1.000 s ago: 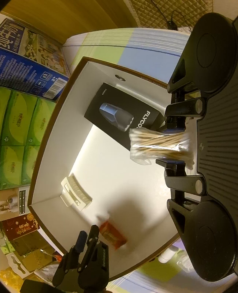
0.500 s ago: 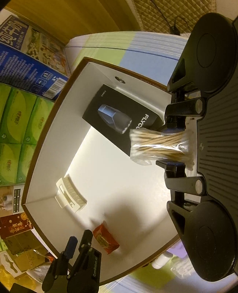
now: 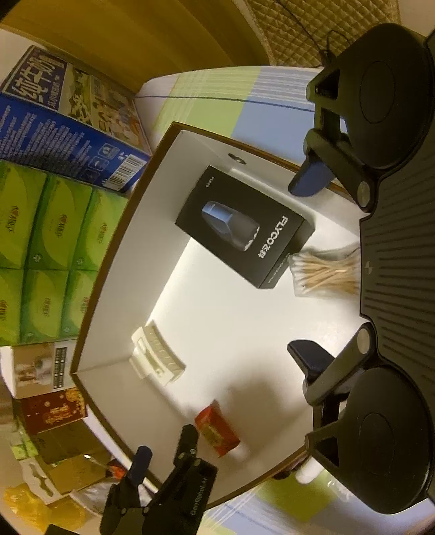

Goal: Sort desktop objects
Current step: 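Open the left tool dropping the red packet into the box while the right tool releases the swabs, then withdraw both open tools from the brown box back over the table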

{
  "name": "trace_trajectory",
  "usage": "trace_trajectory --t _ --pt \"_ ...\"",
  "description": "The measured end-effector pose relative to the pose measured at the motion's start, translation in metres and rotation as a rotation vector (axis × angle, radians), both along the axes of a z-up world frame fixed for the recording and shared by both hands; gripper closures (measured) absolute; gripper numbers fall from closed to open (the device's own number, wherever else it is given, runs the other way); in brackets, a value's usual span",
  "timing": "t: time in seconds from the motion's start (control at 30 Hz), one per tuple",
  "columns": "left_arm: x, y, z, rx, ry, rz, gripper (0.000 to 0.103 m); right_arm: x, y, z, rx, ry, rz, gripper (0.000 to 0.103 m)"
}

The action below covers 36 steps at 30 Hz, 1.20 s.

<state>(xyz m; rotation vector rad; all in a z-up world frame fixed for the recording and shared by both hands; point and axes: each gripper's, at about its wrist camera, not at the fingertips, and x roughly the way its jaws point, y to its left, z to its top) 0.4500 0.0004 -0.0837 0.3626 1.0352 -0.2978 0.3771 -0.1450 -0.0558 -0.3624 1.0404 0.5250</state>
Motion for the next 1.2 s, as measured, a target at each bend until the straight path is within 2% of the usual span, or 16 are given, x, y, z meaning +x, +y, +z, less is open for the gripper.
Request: trace_trajectory --t 0.13,0.53,1.0,1.2 --pt "-0.006 0.0 0.008 -0.005 -0.012 0.003 0.021 -0.004 -0.002 0.007 0.033 -0.011 -0.017 0.004" --pt "-0.034 0.006 0.036 -0.052 -0.04 0.035 0.017 -0.026 -0.018 0.032 0.13 -0.046 -0.07 0.002" --pt "-0.088 0.008 0.075 -0.093 -0.104 0.053 0.016 -0.08 -0.026 0.057 0.216 -0.119 -0.09 0.002" --pt "-0.118 0.006 0.084 -0.088 -0.128 0.064 0.014 -0.107 -0.03 0.065 0.253 -0.141 -0.101 0.002"
